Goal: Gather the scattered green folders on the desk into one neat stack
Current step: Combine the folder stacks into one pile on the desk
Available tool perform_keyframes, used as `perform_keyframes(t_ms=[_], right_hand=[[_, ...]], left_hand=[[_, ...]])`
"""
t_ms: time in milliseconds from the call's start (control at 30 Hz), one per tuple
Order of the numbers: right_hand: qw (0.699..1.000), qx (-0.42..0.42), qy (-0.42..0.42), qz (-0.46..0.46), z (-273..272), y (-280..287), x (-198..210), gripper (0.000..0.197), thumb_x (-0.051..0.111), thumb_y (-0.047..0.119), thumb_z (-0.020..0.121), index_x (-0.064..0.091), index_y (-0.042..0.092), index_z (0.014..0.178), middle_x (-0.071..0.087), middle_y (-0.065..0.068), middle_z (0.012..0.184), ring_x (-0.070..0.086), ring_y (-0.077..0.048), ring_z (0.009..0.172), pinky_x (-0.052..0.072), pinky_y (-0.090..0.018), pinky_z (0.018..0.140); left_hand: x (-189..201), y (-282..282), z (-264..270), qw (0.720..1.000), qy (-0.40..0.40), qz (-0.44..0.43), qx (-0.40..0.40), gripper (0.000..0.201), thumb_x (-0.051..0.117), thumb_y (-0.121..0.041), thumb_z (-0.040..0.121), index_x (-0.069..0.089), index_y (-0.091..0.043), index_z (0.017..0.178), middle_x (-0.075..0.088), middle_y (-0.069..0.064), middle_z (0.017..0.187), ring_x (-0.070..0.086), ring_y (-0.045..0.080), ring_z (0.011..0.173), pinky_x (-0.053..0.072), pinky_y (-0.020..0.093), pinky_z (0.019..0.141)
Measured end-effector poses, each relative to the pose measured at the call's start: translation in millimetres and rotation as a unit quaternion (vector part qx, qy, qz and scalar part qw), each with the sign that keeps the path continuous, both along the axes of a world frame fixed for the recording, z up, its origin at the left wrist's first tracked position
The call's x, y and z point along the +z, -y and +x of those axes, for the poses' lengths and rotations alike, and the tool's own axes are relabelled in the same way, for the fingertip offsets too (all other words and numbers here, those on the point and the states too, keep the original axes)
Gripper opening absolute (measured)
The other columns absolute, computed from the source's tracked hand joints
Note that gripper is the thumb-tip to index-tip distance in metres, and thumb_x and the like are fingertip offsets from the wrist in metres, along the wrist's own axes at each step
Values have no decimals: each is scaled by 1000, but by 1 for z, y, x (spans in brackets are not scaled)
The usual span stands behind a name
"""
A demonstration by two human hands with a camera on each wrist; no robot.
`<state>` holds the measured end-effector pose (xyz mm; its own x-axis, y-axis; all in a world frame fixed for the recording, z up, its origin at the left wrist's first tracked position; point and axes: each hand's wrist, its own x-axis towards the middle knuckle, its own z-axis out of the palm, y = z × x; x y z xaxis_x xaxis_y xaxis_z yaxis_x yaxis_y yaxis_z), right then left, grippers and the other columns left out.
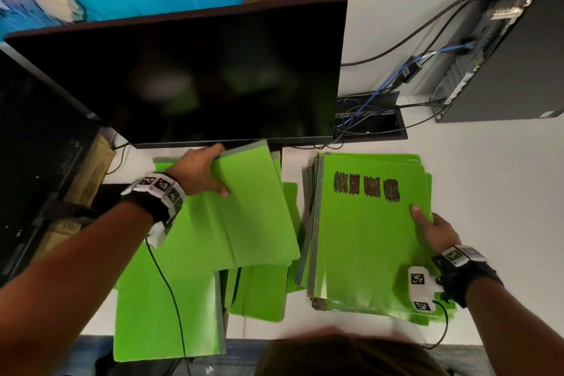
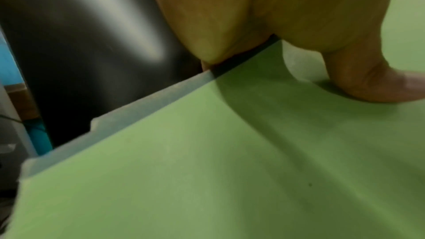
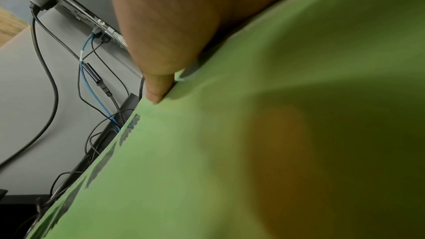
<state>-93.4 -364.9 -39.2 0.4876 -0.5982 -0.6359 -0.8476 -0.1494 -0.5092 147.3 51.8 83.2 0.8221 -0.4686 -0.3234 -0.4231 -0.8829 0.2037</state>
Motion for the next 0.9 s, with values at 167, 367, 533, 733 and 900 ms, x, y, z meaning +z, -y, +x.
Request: perform_keyframes(t_ms=[167,367,533,733,900], right_hand=[[1000,11,5,6,0,0,4,77,42,63,89,41,6,141,43,-22,144,45,-40,128,33,-44,104],[1000,11,10,7,1,-2,8,75,43,60,90,42,5,140,45,-23,142,46,-40,126,34,-44,104],[1000,8,16,4,0,-2,5,71,42,62,90,49,7,135,51,-24,136,52,-40,119,38,-42,97],[999,42,12,0,-1,3,-4,44,53,34,92,57,6,126,59,-23,126,58,-38,108,45,-40,89],[998,31,44,21,-5,7,-5,40,43,32,99,57,6,125,60,-22,125,58,-33,99,41,-35,84]], left_hand=[[71,9,-5,997,29,-67,30,71,91,-44,47,54,-20,103,68,1,92,65,24,84,53,35,75],[145,24,-20,936,107,-326,75,48,80,-44,58,59,-34,100,70,-22,93,66,-5,91,55,22,83],[139,70,-36,838,72,-533,89,56,78,-31,69,48,-30,116,64,-7,119,61,15,114,50,36,98],[23,140,-86,838,-145,-482,210,51,81,-18,73,56,-12,116,69,0,111,67,15,99,54,40,91],[-63,158,-118,882,-188,-324,285,64,77,-43,73,51,-12,123,64,4,121,61,25,112,49,35,96]])
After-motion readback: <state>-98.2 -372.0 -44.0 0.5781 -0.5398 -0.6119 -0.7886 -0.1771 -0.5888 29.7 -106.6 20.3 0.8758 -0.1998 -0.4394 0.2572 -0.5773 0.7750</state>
